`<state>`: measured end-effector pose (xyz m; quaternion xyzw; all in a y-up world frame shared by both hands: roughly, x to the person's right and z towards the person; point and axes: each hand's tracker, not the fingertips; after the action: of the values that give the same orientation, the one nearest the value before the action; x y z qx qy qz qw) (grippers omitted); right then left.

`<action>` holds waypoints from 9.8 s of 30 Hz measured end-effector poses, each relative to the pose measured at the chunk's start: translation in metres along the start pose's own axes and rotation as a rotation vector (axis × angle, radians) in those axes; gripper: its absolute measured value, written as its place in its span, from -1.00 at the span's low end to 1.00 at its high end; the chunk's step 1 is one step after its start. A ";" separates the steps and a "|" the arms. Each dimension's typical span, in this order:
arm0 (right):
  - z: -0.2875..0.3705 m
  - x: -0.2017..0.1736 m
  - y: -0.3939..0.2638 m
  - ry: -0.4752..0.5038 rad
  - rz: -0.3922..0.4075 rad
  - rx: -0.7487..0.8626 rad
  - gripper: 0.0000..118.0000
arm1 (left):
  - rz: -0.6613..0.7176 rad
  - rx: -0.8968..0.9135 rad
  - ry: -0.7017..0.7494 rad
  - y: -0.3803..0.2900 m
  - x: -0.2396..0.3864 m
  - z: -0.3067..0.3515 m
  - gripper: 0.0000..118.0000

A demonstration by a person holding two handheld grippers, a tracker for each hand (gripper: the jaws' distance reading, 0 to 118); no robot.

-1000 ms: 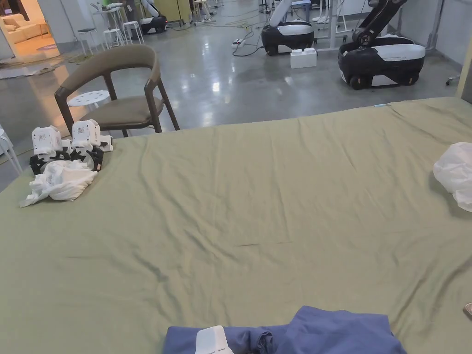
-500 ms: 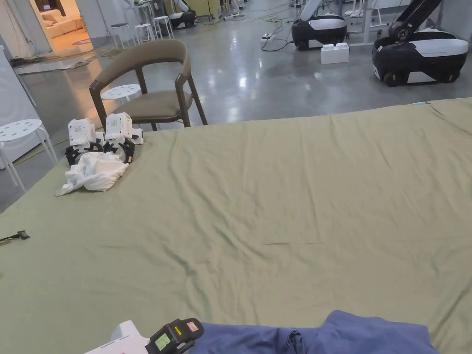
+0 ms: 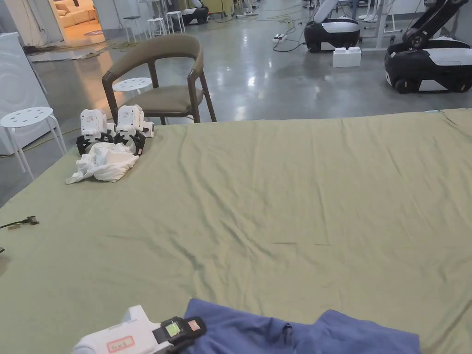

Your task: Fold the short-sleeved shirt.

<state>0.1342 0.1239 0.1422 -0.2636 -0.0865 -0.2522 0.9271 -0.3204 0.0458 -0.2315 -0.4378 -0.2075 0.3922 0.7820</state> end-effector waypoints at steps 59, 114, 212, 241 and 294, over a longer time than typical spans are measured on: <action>-0.152 -0.069 0.036 0.223 0.326 -0.247 -1.00 | -0.515 -0.110 0.058 -0.081 0.124 -0.038 0.62; -0.104 -0.066 0.093 0.246 0.062 0.064 -1.00 | -0.568 0.363 0.530 0.149 0.060 0.158 0.46; 0.034 -0.114 0.112 0.128 0.342 0.534 1.00 | -1.010 0.865 0.125 -0.142 0.240 0.230 1.00; 0.028 -0.139 0.130 -0.086 0.135 0.350 1.00 | -0.942 0.857 0.119 -0.137 0.236 0.231 1.00; 0.046 -0.142 0.114 0.046 0.450 0.559 1.00 | -0.989 0.842 0.105 -0.144 0.243 0.228 1.00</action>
<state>0.0694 0.2922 0.0887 -0.0066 -0.0711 -0.0141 0.9973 -0.2632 0.3130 0.0070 0.0346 -0.1745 0.0120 0.9840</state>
